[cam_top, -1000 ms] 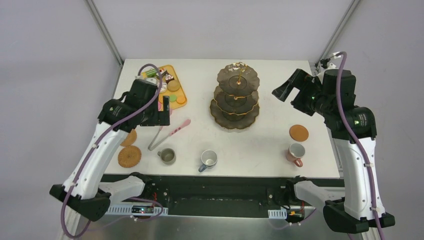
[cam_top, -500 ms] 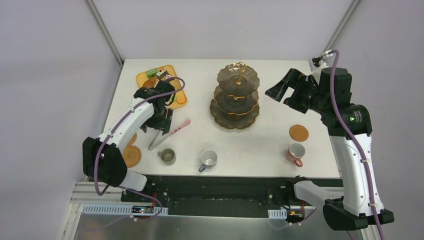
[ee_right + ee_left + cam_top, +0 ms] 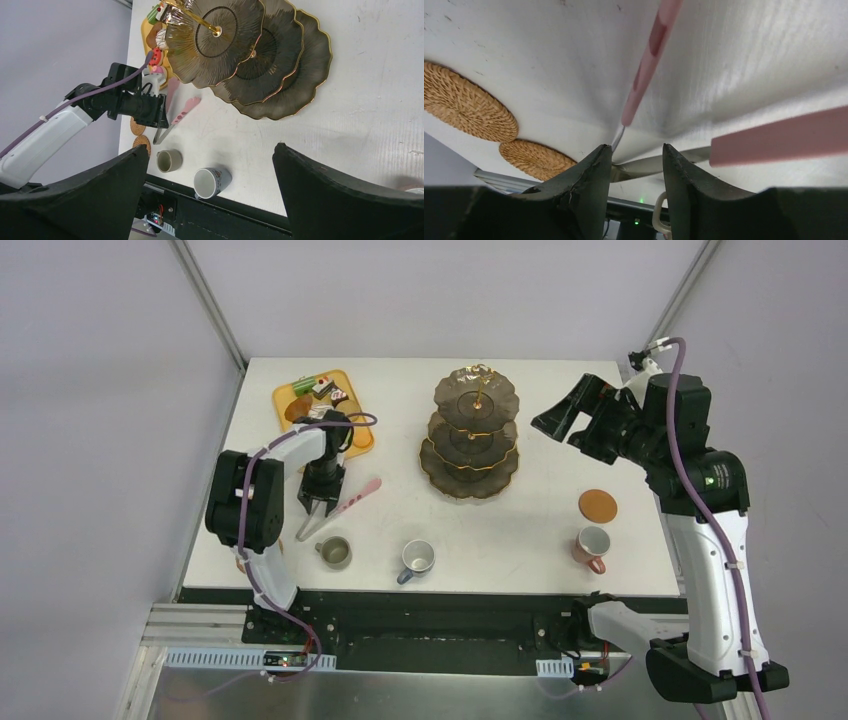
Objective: Serve the afternoon tea
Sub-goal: Adjust the clamp at the center of the board.
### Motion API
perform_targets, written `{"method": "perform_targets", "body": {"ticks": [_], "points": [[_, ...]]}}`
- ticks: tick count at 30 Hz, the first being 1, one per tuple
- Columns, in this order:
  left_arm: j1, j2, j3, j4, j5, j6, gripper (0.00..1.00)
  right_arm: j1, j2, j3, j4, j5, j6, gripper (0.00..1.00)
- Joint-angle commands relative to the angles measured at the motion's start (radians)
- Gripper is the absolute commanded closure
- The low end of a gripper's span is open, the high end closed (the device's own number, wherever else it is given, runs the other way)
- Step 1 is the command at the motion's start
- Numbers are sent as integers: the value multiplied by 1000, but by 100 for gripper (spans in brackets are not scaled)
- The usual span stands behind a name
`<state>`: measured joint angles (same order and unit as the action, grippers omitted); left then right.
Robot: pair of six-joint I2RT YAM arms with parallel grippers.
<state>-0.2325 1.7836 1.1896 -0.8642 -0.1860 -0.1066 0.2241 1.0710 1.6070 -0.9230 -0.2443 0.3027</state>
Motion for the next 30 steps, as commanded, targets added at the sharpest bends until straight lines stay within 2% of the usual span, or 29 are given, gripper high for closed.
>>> {"method": "perform_targets", "body": {"ticks": [1,8,14,19,27,30], "points": [[10,41,19,55,38,20,59,-5,-14,44,33,-5,-5,1],[1,116,44,98,82,-4,74,-5,-22,44,30,-4,-1,1],[-45,196,174,91,102,-42,88,-4,-15,37,41,-1,10,1],[-100,258,275,84,108,-43,89,-4,-3,40,44,-1,15,1],[-103,395,416,40,104,-109,100,-5,0,46,37,17,21,1],[-103,425,464,32,129,-162,100,-4,3,47,30,22,25,1]]}}
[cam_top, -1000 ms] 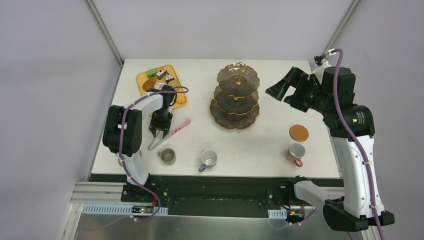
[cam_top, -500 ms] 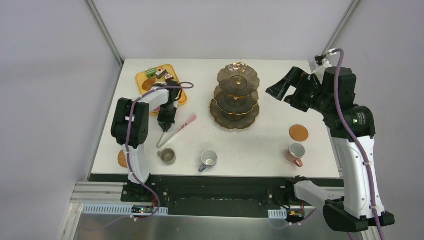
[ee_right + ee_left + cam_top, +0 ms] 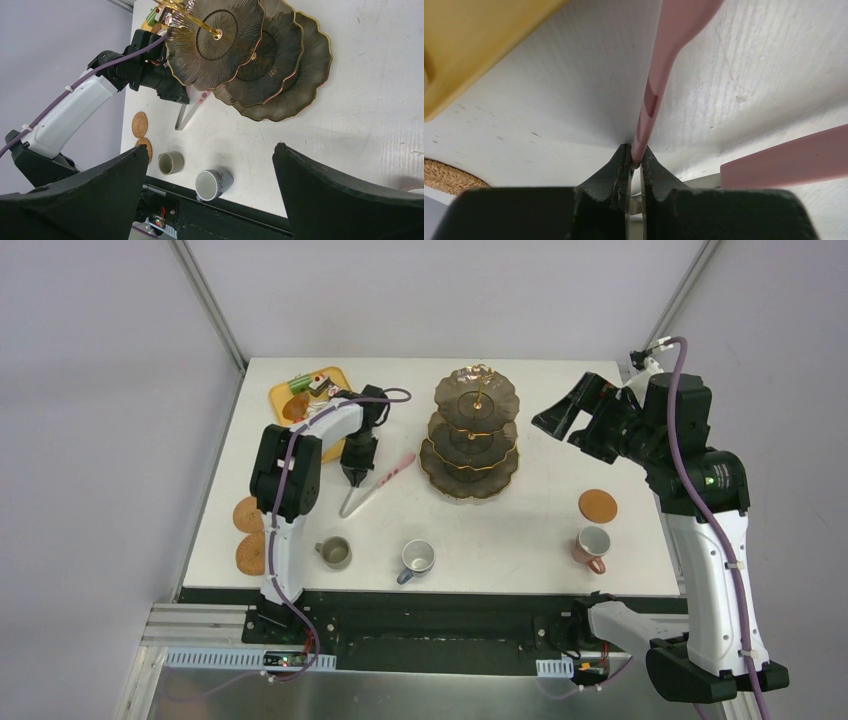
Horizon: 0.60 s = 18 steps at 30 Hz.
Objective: Serve the afternoon tea
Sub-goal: Adjust the clamp at the center of the board.
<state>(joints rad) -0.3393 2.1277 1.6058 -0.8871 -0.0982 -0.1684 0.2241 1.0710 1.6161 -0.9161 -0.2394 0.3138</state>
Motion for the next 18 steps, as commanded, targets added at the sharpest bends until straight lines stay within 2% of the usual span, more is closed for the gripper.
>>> {"method": "perform_targets", "body": {"ticks": [1,6,11,18], "points": [[3,88,59,58,66,-122,100,-4,3,36,25,17,19,1],[3,92,67,114,209,-247,96,-5,3,20,42,9,39,1],[3,65,47,138,212,-289,83,-4,-7,3,55,-7,55,1],[3,-157,-126,206,183,-265,60,-4,-38,-33,54,-13,63,1]]}}
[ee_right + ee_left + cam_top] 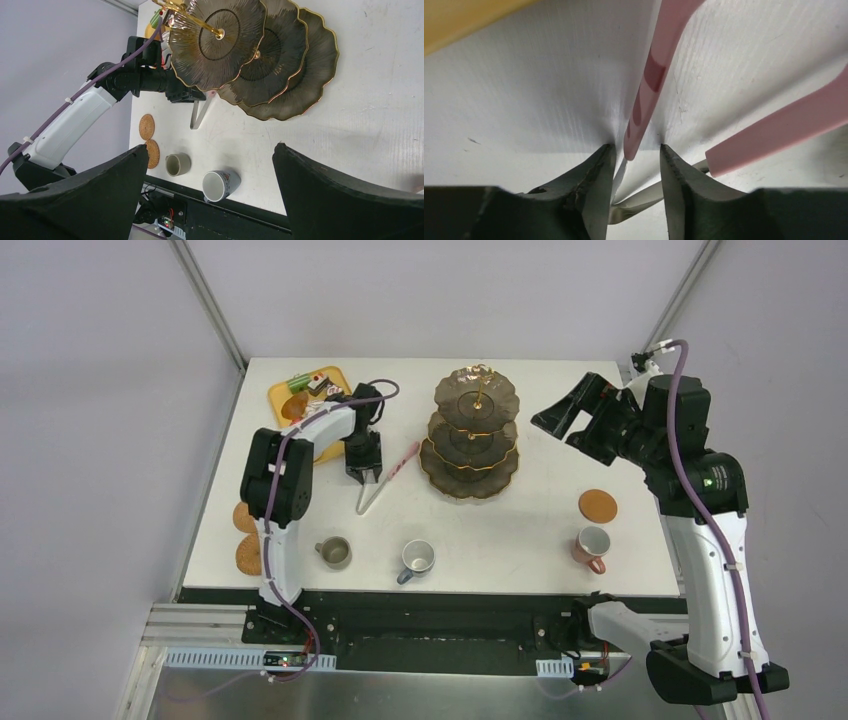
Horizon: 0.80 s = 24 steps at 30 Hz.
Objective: Serve the afternoon tea
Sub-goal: Adjust the clamp at the center of the board, then pick up the clamp from the center of the board.
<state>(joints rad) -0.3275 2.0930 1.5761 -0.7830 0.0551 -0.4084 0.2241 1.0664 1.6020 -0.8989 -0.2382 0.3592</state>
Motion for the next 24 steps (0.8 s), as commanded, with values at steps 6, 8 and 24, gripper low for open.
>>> {"method": "perform_targets", "body": {"ticks": [6,8,24], "points": [[-8,-352,-329,260,57,0,32,-5,-51,-61,39,-52,33,1],[-8,-429,-423,354,75,3,20,-5,-52,-66,37,-56,33,1],[-64,-583,-728,730,0,86,2,-5,-46,-78,3,-98,67,1]]}}
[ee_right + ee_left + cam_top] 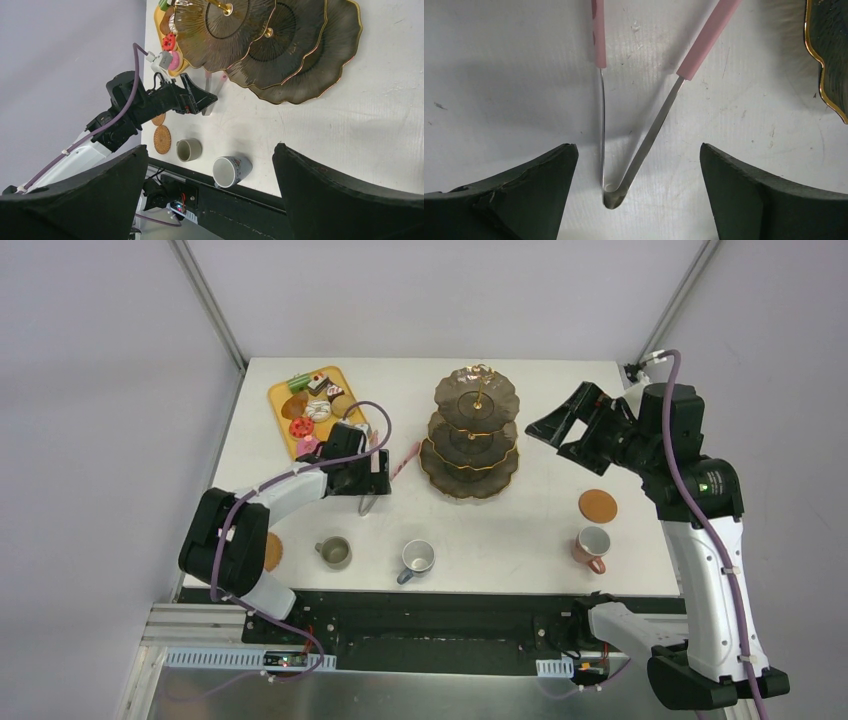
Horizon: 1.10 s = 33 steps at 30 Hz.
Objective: Serve the afternoon tea
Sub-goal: Pick up the clamp from the center of the board.
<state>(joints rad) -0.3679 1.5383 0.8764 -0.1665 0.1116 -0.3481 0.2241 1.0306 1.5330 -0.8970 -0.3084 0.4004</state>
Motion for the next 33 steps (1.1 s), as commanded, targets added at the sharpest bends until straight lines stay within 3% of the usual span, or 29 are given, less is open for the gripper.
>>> {"method": "perform_targets", "body": {"ticks": [1,18,27,33], "points": [[-34,-22,-30,121,-69,26,4,-5,-14,-12,0,-29,29,1],[-213,3,-217,432,-429,-50,27,-5,-68,-117,14,-57,37,1],[-316,-2,-242,406,-597,-308,42,-5,-85,-117,-42,-40,34,1],[-388,26,-190,368,-655,-362,42,-4,-63,-101,-45,-55,34,1]]}}
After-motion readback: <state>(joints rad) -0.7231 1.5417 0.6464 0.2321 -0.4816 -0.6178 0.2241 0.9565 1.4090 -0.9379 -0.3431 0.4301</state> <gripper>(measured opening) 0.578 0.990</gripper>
